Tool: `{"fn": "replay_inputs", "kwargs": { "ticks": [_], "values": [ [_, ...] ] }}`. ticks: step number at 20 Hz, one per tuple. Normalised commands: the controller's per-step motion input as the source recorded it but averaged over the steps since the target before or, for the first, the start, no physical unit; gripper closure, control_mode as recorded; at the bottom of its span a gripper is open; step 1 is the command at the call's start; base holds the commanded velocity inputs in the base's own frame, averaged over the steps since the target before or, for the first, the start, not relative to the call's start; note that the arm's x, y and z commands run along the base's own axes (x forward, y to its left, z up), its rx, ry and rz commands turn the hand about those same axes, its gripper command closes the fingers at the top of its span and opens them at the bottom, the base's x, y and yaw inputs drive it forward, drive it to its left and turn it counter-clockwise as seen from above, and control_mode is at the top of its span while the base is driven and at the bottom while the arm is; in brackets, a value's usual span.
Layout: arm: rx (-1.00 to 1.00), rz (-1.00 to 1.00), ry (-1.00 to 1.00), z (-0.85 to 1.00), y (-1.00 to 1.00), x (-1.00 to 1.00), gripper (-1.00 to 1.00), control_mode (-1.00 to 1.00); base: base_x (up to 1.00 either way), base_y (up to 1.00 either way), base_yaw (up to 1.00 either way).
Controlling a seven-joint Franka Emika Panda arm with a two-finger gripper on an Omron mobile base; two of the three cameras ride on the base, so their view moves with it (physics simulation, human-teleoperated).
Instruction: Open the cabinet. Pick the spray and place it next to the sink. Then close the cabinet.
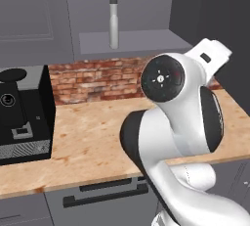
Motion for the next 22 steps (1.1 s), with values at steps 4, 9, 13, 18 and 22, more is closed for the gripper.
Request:
{"fn": "replay_inputs", "kwargs": {
  "ticks": [4,9,13,18,22],
  "values": [
    [0.36,-0.02,-0.2,-0.08,0.0,0.42,-1.0,-1.0,0.0,0.0,0.0],
    [0.39,-0.03,-0.22,0.0,0.03,0.45,-1.0,-1.0,0.0,0.0,0.0],
    [0.41,-0.01,-0.21,0.0,0.2,0.31,-1.0,-1.0,0.0,0.0,0.0],
    [0.32,0.0,-0.1,0.0,0.16,0.11,-1.0,-1.0,0.0,0.0,0.0],
    [0.23,0.02,0.01,0.23,0.03,0.01,-1.0,-1.0,0.0,0.0,0.0]
  ]
}}
